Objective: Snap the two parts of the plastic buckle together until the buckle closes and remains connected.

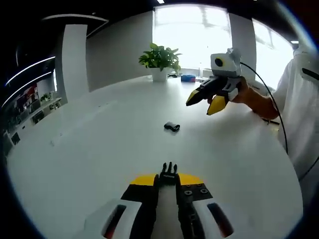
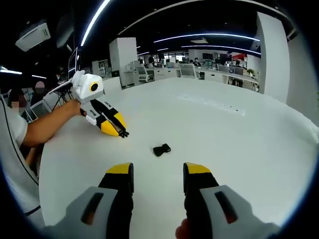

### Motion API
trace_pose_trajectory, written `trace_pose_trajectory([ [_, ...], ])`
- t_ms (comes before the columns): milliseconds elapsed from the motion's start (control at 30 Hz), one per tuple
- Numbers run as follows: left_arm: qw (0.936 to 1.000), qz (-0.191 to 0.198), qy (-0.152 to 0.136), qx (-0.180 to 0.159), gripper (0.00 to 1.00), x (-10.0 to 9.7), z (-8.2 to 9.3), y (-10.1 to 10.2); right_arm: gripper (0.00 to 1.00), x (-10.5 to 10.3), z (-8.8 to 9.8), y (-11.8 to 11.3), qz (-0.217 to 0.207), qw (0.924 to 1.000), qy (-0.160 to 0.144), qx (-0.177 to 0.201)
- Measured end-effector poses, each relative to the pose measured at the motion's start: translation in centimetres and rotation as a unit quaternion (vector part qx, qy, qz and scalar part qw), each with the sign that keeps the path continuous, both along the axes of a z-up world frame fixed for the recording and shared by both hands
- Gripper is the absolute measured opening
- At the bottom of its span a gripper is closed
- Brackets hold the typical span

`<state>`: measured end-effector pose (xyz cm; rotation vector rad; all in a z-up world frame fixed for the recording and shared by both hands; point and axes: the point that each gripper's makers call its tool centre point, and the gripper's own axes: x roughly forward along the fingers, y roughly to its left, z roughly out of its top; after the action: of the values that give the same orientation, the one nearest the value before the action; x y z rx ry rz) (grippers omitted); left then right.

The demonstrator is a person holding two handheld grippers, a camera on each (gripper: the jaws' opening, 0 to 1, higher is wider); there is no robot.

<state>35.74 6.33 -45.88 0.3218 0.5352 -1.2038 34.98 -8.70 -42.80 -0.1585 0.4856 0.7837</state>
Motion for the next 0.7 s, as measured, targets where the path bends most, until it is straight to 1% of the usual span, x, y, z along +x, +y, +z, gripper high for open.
trace_pose_trajectory([
  [167, 1.0000, -0.004, -0.001, 0.003, 0.13, -0.4, 0.0, -0.1, 0.39, -0.4, -0.4, 1.2, 0.009, 0.9999, 0.007, 0.001],
  [500, 0.9999, -0.010, -0.002, 0.001, 0.13, -1.0, 0.0, -0.6, 0.39, -0.5, -1.0, 3.6, 0.027, 0.9995, 0.020, 0.002],
  [667, 0.9999, -0.011, -0.003, 0.001, 0.13, -1.3, 0.1, -0.8, 0.39, -0.3, -1.2, 4.3, 0.032, 0.9992, 0.025, 0.000],
  [700, 0.9999, -0.011, -0.004, 0.002, 0.13, -1.1, 0.0, -0.7, 0.39, -0.2, -1.2, 4.4, 0.031, 0.9992, 0.026, 0.000],
])
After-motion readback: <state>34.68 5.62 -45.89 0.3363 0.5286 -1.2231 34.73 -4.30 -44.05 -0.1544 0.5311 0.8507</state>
